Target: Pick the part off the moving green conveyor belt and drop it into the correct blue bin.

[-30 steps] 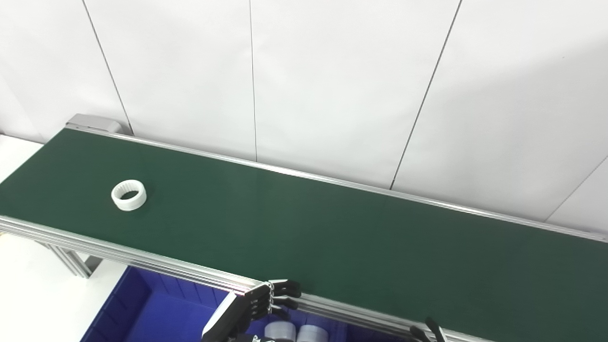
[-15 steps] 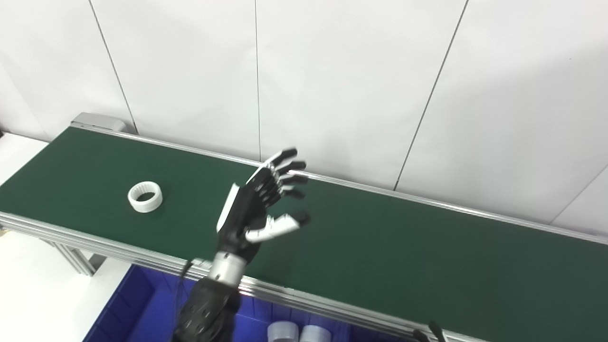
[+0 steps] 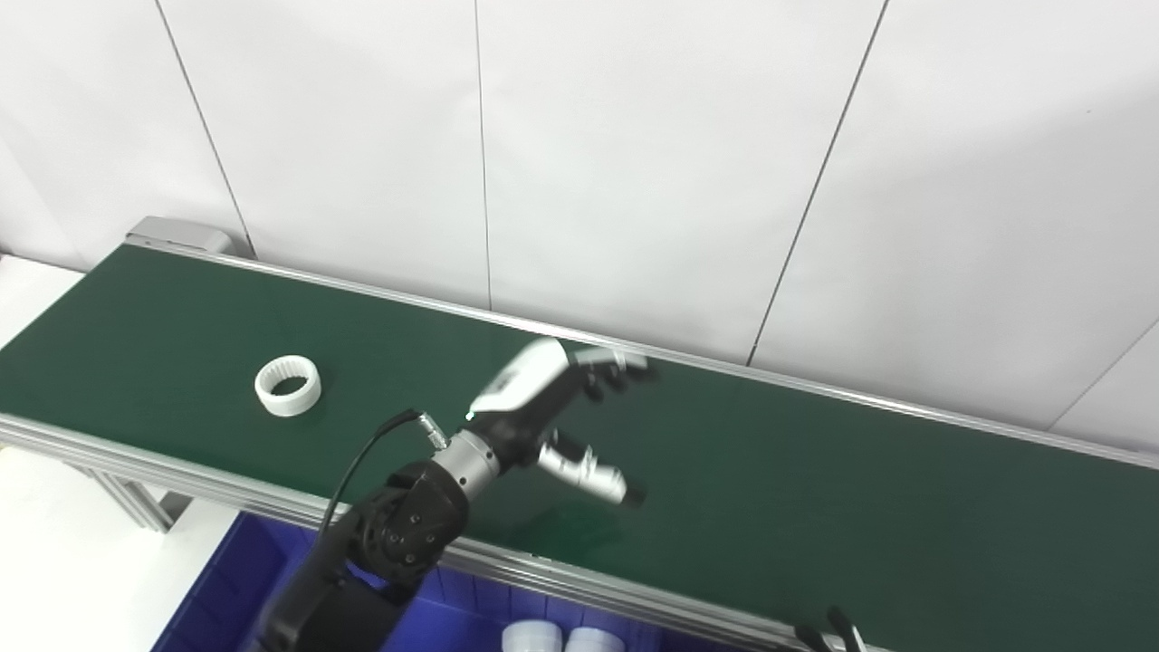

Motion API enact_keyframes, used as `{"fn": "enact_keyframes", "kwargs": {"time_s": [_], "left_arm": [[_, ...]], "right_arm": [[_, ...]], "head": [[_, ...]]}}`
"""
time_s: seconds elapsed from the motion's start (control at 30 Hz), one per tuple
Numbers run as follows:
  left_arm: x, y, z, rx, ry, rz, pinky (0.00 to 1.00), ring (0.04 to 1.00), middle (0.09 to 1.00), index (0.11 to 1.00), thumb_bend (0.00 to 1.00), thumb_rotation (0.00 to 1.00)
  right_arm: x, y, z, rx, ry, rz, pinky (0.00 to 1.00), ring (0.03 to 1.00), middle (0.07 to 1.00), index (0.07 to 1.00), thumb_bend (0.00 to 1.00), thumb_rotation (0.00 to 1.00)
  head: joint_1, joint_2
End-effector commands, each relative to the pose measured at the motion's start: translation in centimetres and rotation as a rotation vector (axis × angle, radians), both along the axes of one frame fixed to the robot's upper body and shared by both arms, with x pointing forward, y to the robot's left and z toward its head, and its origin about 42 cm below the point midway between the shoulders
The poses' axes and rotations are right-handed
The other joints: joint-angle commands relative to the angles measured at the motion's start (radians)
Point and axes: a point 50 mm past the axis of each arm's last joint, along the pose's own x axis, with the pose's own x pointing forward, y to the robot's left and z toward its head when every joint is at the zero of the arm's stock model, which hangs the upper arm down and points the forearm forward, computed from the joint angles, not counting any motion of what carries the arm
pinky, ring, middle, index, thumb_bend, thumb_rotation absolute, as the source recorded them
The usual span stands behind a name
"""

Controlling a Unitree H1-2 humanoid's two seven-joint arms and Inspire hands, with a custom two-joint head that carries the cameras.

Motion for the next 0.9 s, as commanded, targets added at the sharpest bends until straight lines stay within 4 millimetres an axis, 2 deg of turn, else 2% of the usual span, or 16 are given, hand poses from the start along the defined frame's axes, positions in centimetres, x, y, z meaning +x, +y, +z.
{"fn": "enact_keyframes", "kwargs": {"time_s": [0.0, 0.07, 0.2, 0.43, 0.87], "left_arm": [[1.1, 0.0, 2.6, 0.064, -0.049, -0.015, 0.66, 0.778, 0.803, 0.774, 0.97, 0.18], [1.5, 0.6, 3.0, 0.118, -0.043, -0.026, 0.65, 0.77, 0.806, 0.78, 0.97, 0.13], [2.3, 1.7, 4.2, 0.174, -0.053, -0.024, 0.67, 0.777, 0.81, 0.79, 0.96, 0.16], [3.5, 3.1, 5.5, 0.24, -0.063, -0.002, 0.69, 0.796, 0.821, 0.794, 0.95, 0.12], [5.4, 3.9, 7.7, 0.374, -0.102, 0.036, 0.7, 0.793, 0.824, 0.79, 0.95, 0.1]], "right_arm": [[0.4, 0.2, 0.9, 0.015, -0.074, -0.003, 0.76, 0.802, 0.845, 0.955, 0.14, 1.0], [0.4, 0.1, 0.9, 0.017, -0.075, -0.002, 0.76, 0.8, 0.843, 0.951, 0.15, 1.0], [0.4, -0.1, 0.8, 0.015, -0.071, -0.001, 0.77, 0.804, 0.844, 0.951, 0.14, 1.0], [0.5, -0.2, 0.8, 0.023, -0.073, 0.002, 0.79, 0.815, 0.85, 0.954, 0.14, 1.0], [0.7, -0.3, 0.5, 0.017, -0.065, 0.006, 0.78, 0.811, 0.848, 0.956, 0.15, 1.0]], "head": [[0.001, 0.0], [0.004, 0.0], [0.007, 0.0], [0.013, -0.003], [0.01, -0.007]]}}
